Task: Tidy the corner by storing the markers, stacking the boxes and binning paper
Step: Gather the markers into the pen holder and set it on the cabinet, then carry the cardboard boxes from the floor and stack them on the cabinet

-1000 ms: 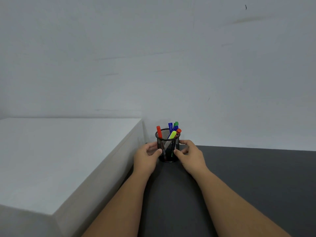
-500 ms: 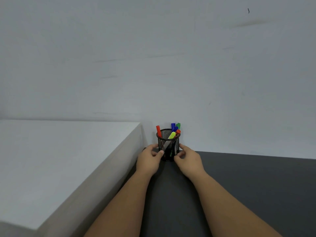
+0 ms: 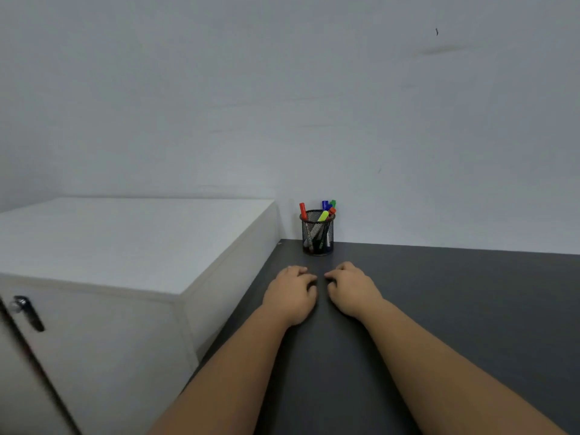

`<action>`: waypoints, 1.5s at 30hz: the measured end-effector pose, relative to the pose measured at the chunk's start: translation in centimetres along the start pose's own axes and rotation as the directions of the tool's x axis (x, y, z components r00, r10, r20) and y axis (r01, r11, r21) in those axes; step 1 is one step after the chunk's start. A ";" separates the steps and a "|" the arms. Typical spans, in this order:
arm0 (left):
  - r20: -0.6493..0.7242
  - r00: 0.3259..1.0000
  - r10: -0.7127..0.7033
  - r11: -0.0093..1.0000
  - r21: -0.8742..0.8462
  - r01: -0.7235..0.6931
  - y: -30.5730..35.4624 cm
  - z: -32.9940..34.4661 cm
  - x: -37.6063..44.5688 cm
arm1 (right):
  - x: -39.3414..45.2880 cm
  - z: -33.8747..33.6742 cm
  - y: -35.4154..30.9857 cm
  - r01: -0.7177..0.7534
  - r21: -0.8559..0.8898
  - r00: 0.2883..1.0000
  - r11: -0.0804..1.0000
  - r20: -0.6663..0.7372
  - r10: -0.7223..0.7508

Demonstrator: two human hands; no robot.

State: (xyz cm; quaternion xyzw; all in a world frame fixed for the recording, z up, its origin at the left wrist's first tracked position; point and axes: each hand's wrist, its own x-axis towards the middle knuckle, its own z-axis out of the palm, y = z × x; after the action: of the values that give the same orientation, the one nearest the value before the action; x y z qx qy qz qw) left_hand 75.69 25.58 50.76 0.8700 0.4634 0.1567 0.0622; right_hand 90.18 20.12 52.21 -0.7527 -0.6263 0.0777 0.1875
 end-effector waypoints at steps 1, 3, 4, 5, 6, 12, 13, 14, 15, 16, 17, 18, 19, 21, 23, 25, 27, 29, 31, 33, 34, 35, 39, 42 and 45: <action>0.048 0.999 0.003 1.000 -0.001 -0.003 0.0 -0.4 -1.6 | -1.3 -0.2 -0.3 -0.005 -0.032 1.000 0.999 0.014 0.006; 0.132 0.991 0.010 1.000 0.002 -0.011 0.0 -1.6 -5.1 | -4.0 -0.6 -0.8 -0.022 -0.062 0.999 0.998 0.039 0.025; 0.165 0.986 0.016 1.000 0.009 -0.017 0.1 -2.3 -6.9 | -5.4 -0.8 -1.2 -0.028 -0.070 0.998 0.997 0.050 0.032; 0.188 0.982 0.024 0.999 0.017 -0.028 0.2 -3.0 -8.9 | -6.8 -1.0 -1.7 -0.031 -0.078 0.997 0.996 0.062 0.036; 0.205 0.978 0.031 0.999 0.026 -0.038 0.3 -3.7 -10.8 | -8.2 -1.2 -2.3 -0.033 -0.085 0.996 0.996 0.080 0.039; 0.221 0.974 -0.050 0.993 0.114 0.025 -2.4 -8.5 -22.0 | -16.1 -1.7 -8.0 0.012 -0.091 0.978 0.996 0.210 0.007; 0.223 0.971 -0.084 0.990 0.131 0.056 -3.2 -9.5 -23.9 | -17.3 -1.7 -9.2 0.028 -0.090 0.972 0.996 0.235 -0.006; 0.228 0.966 -0.122 0.985 0.151 0.089 -4.1 -10.6 -25.9 | -18.5 -1.7 -10.5 0.054 -0.094 0.965 0.994 0.262 -0.027; 0.238 0.956 -0.170 0.977 0.170 0.131 -5.2 -11.8 -28.0 | -20.0 -1.8 -12.1 0.079 -0.098 0.955 0.992 0.294 -0.046; 0.249 0.942 -0.226 0.964 0.194 0.180 -6.2 -13.0 -30.1 | -21.4 -1.8 -13.6 0.096 -0.098 0.946 0.991 0.320 -0.060; 0.251 0.925 -0.284 0.947 0.226 0.230 -7.4 -14.2 -32.1 | -22.6 -1.8 -15.2 0.109 -0.091 0.938 0.990 0.340 -0.072; 0.247 0.906 -0.343 0.925 0.260 0.279 -8.7 -15.6 -34.3 | -23.7 -1.7 -17.0 0.122 -0.078 0.930 0.989 0.356 -0.087; 0.236 0.888 -0.394 0.902 0.283 0.325 -10.0 -17.0 -36.3 | -24.7 -1.5 -18.7 0.131 -0.052 0.924 0.990 0.368 -0.102; 0.192 0.854 -0.483 0.858 0.300 0.418 -12.8 -19.7 -40.6 | -26.6 -0.8 -22.3 0.159 0.000 0.915 0.987 0.375 -0.147; 0.146 0.806 -0.574 0.803 0.296 0.518 -15.4 -22.1 -45.1 | -28.5 0.1 -25.8 0.226 -0.013 0.895 0.974 0.399 -0.202; 0.104 0.751 -0.652 0.741 0.296 0.603 -17.8 -23.8 -49.4 | -30.4 1.2 -28.9 0.323 -0.047 0.864 0.945 0.421 -0.275; 0.089 0.700 -0.709 0.688 0.309 0.657 -19.7 -24.5 -53.3 | -32.1 2.9 -31.4 0.381 -0.040 0.830 0.924 0.456 -0.322; 0.088 0.665 -0.741 0.655 0.311 0.689 -20.7 -24.8 -56.7 | -33.5 4.8 -33.3 0.414 -0.053 0.800 0.909 0.497 -0.335; 0.097 0.645 -0.758 0.641 0.293 0.709 -21.3 -24.7 -59.2 | -34.4 6.8 -34.8 0.442 -0.071 0.770 0.894 0.541 -0.337; 0.105 0.631 -0.769 0.631 0.289 0.720 -21.7 -24.4 -61.4 | -35.3 8.4 -36.1 0.459 -0.077 0.752 0.885 0.564 -0.341; 0.108 0.624 -0.774 0.625 0.283 0.727 -22.0 -24.2 -62.3 | -35.7 9.1 -36.7 0.470 -0.080 0.746 0.879 0.568 -0.347; 0.111 0.614 -0.782 0.618 0.271 0.738 -22.4 -24.0 -63.2 | -36.0 9.8 -37.3 0.474 -0.077 0.743 0.877 0.569 -0.352; 0.133 0.583 -0.801 0.596 0.267 0.757 -24.1 -23.4 -66.3 | -37.2 12.0 -39.7 0.467 -0.034 0.722 0.883 0.591 -0.359; 0.175 0.555 -0.813 0.581 0.295 0.759 -26.0 -22.8 -68.2 | -37.3 14.8 -41.1 0.463 0.009 0.695 0.886 0.617 -0.369; 0.203 0.513 -0.834 0.552 0.308 0.775 -28.9 -21.5 -69.5 | -37.6 17.6 -42.1 0.473 0.033 0.650 0.881 0.662 -0.374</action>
State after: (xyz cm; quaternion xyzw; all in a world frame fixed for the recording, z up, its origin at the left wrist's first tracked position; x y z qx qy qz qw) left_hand 9.60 -16.30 48.77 0.5687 0.8091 -0.0783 0.1257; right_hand 37.89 -7.09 47.55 -0.5215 -0.8136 0.2433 -0.0832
